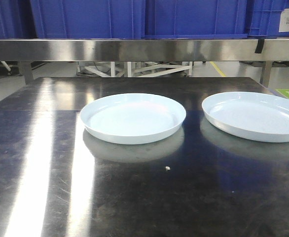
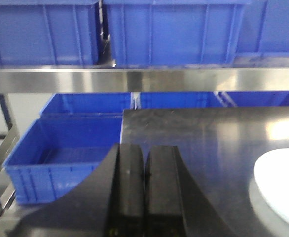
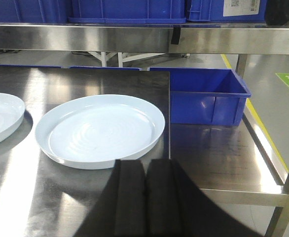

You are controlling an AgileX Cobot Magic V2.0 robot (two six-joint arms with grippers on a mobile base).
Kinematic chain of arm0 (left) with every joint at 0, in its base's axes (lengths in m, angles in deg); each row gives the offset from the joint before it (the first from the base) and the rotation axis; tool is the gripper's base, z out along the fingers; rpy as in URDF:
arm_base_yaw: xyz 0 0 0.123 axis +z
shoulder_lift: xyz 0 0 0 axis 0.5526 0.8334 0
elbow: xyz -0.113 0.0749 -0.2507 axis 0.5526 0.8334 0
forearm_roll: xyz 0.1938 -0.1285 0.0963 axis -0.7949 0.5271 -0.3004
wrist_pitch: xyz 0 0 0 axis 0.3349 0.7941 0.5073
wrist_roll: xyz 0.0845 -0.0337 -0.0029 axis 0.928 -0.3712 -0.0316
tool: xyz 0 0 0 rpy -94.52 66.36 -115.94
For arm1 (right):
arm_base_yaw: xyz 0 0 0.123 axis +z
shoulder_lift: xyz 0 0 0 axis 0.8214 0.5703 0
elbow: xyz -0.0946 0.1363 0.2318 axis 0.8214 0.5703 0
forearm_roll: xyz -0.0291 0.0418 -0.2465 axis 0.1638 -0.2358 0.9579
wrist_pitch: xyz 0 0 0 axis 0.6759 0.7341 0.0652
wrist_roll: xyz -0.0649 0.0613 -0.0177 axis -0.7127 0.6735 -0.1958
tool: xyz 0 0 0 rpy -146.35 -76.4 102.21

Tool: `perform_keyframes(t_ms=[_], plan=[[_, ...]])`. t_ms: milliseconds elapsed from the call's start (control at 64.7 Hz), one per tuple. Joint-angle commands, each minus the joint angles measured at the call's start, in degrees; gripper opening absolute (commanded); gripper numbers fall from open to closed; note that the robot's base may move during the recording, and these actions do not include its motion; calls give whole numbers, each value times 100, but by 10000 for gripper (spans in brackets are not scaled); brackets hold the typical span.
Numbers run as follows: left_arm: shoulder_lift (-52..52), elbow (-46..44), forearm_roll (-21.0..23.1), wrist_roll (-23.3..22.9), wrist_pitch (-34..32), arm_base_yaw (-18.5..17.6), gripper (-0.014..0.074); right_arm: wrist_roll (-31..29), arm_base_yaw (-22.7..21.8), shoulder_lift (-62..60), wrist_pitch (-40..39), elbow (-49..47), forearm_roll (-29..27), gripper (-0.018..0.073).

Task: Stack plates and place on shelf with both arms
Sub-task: 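Open the left gripper and raise it away from the plate, then move the right gripper to the other plate's rim and grasp it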

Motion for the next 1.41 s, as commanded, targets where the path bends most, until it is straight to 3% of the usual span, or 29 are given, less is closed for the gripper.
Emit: perform_keyframes(t_ms=[0, 309, 541, 788, 1020, 1390], plan=[[1, -227, 17, -8, -225, 68, 82, -58, -21, -98, -541, -6, 22, 56], [1, -348, 17, -8, -100, 68, 82, -63, -25, -99, -615, -6, 34, 56], [1, -348, 17, -8, -88, 68, 82, -47, -19, -99, -1733, -6, 5, 56], [1, -348, 17, -8, -88, 68, 82, 284, -21, -99, -2125, -11, -303, 56], [1, -348, 17, -8, -88, 68, 82, 300, -21, 451, -860, -770, -304, 56], [1, -348, 17, -8, -88, 68, 82, 295, -21, 3292, 1372, -2621, -241, 56]])
